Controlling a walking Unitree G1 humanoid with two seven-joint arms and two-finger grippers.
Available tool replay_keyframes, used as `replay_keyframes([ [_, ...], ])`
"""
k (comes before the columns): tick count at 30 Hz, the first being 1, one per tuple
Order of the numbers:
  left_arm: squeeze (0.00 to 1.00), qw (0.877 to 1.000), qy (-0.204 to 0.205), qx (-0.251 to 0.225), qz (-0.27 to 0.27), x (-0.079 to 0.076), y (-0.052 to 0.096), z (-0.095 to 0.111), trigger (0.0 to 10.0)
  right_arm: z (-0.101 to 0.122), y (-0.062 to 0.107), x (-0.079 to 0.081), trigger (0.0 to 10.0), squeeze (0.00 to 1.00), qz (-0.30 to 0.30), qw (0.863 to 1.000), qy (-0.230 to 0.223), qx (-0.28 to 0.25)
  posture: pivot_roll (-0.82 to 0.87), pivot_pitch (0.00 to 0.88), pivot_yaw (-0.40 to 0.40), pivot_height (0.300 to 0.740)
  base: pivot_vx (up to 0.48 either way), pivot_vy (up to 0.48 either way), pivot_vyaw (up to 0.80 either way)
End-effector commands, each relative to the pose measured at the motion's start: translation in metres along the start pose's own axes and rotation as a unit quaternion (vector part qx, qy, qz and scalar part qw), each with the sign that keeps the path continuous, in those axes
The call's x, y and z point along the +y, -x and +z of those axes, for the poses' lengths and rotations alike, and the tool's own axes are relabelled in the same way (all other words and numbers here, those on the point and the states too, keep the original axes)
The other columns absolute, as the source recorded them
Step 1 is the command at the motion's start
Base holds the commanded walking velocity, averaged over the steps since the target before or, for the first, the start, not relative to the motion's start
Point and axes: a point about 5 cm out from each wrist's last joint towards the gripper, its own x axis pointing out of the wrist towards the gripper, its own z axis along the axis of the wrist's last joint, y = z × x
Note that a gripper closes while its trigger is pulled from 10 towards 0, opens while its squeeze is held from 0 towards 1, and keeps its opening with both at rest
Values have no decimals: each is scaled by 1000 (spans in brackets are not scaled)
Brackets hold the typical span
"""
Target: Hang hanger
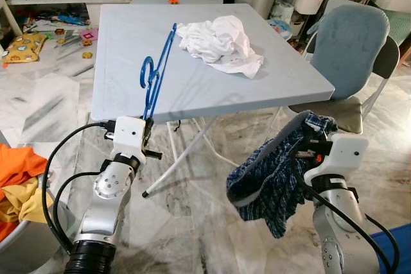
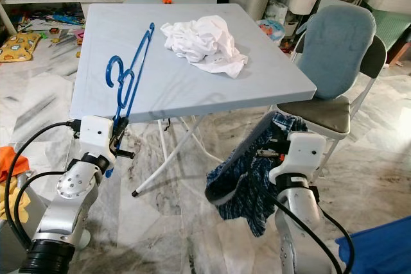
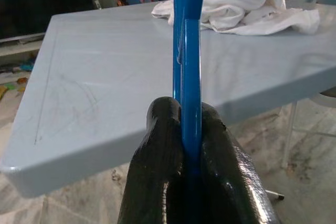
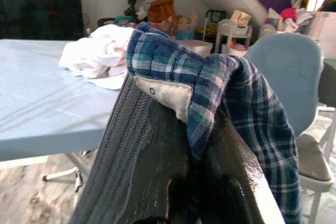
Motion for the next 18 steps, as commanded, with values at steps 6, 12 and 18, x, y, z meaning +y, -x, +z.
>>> replay_keyframes([
  [6, 0, 1000, 4, -12, -5, -4, -6, 6, 10000, 3, -2, -2, 10000, 0, 0, 1000, 9, -3, 154, 0, -89, 740, 474, 0, 0],
  [12, 0, 1000, 6, -13, -6, -6, -6, 6, 10000, 7, -4, 0, 10000, 0, 8, 1000, 20, -13, 153, 0, -90, 740, 480, 0, 263],
  [18, 0, 1000, 9, -11, -6, -7, -7, 6, 10000, 7, -4, -1, 10000, 0, 6, 1000, 18, -11, 151, 0, -94, 740, 476, 0, 653],
])
